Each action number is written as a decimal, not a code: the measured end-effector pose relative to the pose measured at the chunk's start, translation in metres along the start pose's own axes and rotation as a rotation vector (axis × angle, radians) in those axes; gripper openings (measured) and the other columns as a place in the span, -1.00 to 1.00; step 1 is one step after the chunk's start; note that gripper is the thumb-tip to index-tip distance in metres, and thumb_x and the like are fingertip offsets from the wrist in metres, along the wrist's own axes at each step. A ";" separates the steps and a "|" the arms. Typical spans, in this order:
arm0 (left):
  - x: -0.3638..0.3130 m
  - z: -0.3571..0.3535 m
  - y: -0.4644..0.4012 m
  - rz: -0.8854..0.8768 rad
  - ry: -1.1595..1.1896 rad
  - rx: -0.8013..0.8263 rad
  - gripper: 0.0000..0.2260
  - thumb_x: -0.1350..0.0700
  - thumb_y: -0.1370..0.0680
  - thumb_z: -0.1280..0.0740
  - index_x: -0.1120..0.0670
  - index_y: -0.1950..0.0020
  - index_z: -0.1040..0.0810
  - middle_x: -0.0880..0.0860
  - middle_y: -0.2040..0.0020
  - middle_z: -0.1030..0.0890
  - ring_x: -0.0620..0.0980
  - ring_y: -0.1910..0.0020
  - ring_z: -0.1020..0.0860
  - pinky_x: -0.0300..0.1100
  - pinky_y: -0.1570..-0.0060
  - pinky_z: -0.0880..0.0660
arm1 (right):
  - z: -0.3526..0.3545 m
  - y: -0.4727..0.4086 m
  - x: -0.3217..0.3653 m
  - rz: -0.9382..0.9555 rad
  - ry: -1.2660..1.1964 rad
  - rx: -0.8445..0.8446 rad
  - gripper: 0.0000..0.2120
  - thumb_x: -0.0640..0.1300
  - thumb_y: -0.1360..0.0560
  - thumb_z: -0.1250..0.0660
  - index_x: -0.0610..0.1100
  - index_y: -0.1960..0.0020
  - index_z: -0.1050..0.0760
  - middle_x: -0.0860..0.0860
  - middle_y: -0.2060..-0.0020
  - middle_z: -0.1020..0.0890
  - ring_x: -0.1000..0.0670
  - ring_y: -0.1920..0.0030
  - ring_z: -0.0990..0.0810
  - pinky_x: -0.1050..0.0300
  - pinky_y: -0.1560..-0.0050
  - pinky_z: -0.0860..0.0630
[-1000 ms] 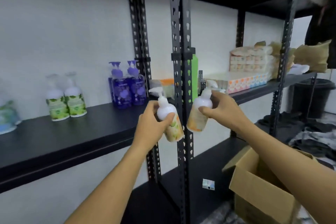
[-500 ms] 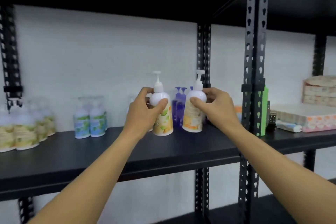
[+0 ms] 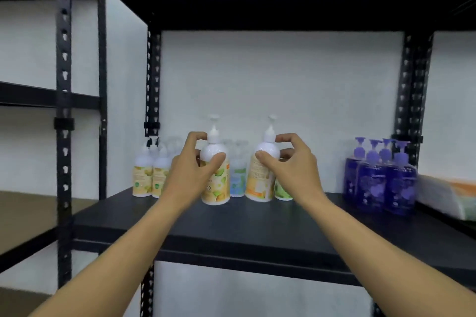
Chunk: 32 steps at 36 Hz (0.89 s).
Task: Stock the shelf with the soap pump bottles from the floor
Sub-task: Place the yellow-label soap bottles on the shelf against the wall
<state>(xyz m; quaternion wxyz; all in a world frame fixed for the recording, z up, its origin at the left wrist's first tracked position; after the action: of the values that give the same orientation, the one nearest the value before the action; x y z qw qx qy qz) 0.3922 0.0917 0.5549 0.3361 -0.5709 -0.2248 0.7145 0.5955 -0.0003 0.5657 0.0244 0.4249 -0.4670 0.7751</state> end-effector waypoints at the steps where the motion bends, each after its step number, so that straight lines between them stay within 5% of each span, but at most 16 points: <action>1: 0.007 0.010 -0.001 0.007 -0.018 -0.012 -0.68 -0.05 -0.53 -0.41 -0.25 -0.18 -0.34 -0.04 0.13 -0.67 -0.12 0.20 -0.65 0.03 0.11 -0.63 | -0.014 0.000 0.001 0.004 -0.008 0.020 -0.60 0.06 -0.40 -0.54 0.09 -0.14 -0.46 0.10 0.20 -0.67 0.26 0.25 -0.60 0.35 0.32 -0.48; 8: 0.056 0.075 -0.007 0.061 -0.113 -0.078 -0.64 -0.08 -0.54 -0.41 -0.22 -0.26 -0.35 -0.04 0.01 -0.66 -0.07 0.08 -0.66 0.02 0.05 -0.63 | -0.108 0.000 0.009 0.017 -0.050 0.151 -0.58 0.07 -0.39 -0.53 0.10 -0.16 -0.44 0.12 0.18 -0.66 0.25 0.24 -0.62 0.38 0.35 -0.49; 11: 0.070 0.098 -0.008 0.071 -0.143 -0.106 -0.66 -0.06 -0.55 -0.41 -0.21 -0.25 -0.35 -0.02 0.04 -0.67 -0.10 0.13 -0.66 -0.08 0.14 -0.63 | -0.143 0.000 0.011 0.010 -0.059 0.175 -0.57 0.09 -0.38 -0.53 0.11 -0.16 -0.44 0.12 0.17 -0.66 0.21 0.23 -0.63 0.24 0.22 -0.58; 17: 0.099 0.136 -0.011 0.109 -0.169 -0.147 -0.64 -0.07 -0.55 -0.40 -0.23 -0.27 -0.35 -0.02 0.04 -0.66 -0.09 0.13 -0.67 0.07 0.08 -0.64 | -0.204 0.000 0.013 0.006 -0.053 0.216 -0.55 0.11 -0.37 -0.53 0.09 -0.17 -0.43 0.12 0.18 -0.65 0.16 0.20 -0.64 0.10 0.15 -0.63; 32: 0.131 0.167 -0.018 0.106 -0.249 -0.188 -0.63 -0.10 -0.55 -0.38 -0.24 -0.28 -0.32 -0.08 0.03 -0.64 -0.09 0.11 -0.65 0.09 0.04 -0.61 | -0.292 -0.007 -0.003 0.021 0.048 0.210 -0.46 0.27 -0.32 -0.49 0.14 -0.18 -0.38 0.03 0.09 -0.67 -0.03 0.08 -0.66 -0.09 0.08 -0.63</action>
<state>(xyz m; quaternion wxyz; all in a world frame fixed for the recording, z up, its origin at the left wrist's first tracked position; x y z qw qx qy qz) 0.2185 0.2107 0.5223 0.2127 -0.5180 -0.3002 0.7722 0.4148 0.2225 0.5098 -0.0174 0.4015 -0.3869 0.8300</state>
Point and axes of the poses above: each hand's wrist, its own y-axis away from the middle knuckle, its own z-axis out of the back of the hand, x = y × z, the point moved 3 cm from there along -y, towards the middle knuckle
